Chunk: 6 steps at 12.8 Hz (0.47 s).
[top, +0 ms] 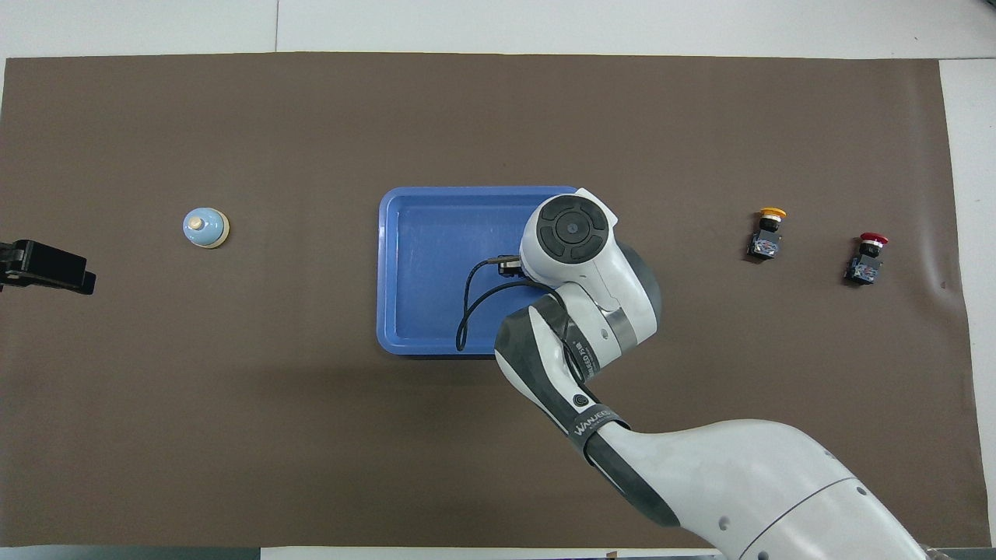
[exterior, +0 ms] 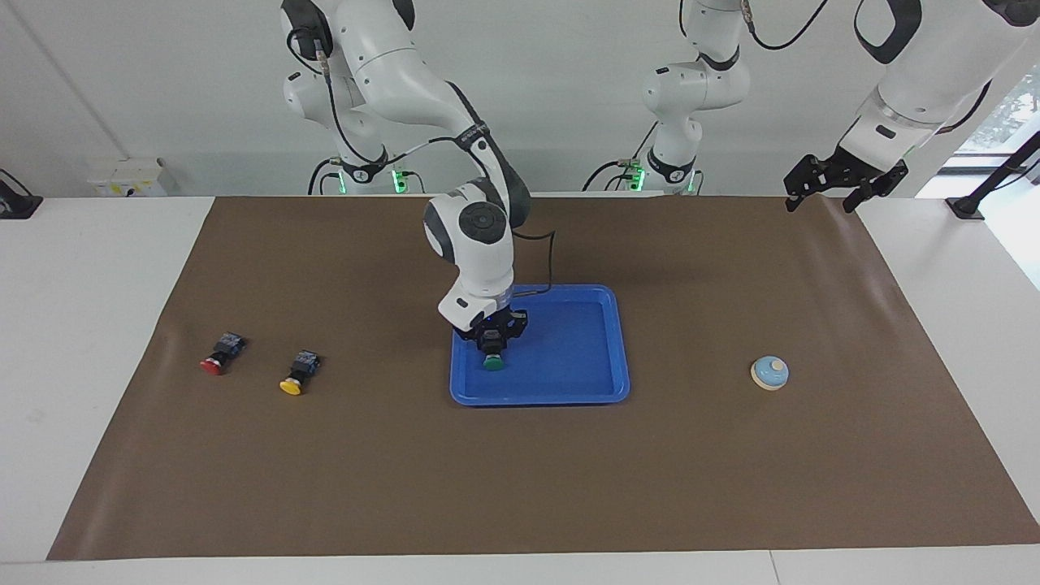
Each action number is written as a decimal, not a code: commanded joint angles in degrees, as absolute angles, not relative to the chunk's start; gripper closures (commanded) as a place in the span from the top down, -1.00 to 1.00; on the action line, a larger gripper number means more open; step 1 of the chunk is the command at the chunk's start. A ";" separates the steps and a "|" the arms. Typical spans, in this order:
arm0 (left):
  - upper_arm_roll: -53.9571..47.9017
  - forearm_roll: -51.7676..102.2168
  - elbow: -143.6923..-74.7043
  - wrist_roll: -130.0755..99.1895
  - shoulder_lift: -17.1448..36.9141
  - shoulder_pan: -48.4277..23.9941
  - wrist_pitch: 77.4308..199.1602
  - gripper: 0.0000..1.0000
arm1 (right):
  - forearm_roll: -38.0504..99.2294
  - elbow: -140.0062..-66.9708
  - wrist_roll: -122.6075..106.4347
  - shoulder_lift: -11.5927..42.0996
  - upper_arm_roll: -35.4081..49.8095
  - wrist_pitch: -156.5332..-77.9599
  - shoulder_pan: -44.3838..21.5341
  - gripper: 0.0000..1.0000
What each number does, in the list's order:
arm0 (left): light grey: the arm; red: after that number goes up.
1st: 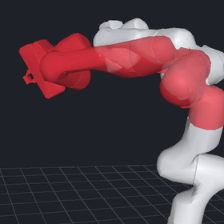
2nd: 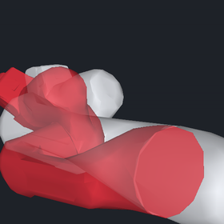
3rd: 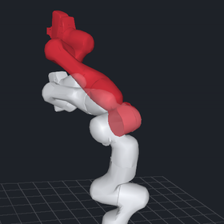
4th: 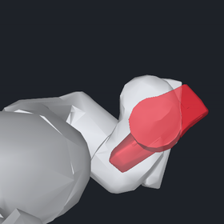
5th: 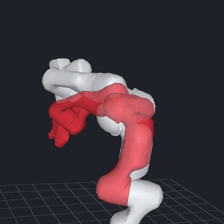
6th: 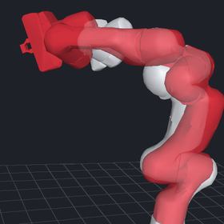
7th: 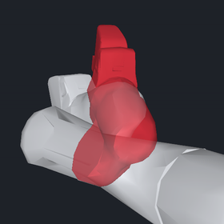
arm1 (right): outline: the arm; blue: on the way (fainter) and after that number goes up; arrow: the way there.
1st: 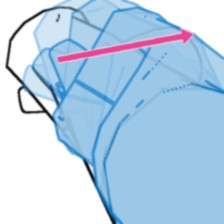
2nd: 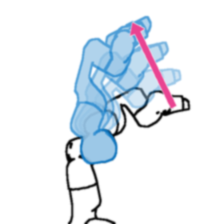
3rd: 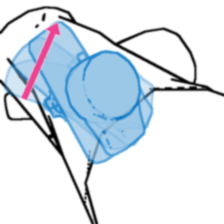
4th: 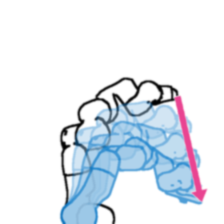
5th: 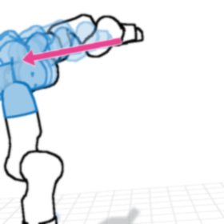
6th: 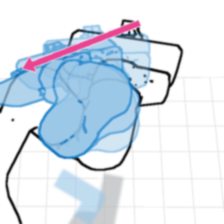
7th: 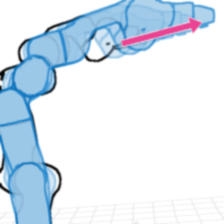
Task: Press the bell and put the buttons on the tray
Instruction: 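Carry the green button into the blue tray and release it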
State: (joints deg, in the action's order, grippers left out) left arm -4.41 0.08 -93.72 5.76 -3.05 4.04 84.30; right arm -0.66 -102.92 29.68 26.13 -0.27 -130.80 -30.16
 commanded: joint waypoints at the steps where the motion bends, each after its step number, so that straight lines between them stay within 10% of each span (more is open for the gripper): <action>1: -4.22 0.00 -93.08 6.33 -3.34 4.13 83.50 1.00 | 0.00 -101.97 30.41 23.48 -0.52 -127.99 -28.57 1.00; 6: -4.22 0.00 -93.08 6.33 -3.34 4.04 83.50 1.00 | -0.79 -97.56 27.00 18.29 -0.62 -119.27 -17.43 1.00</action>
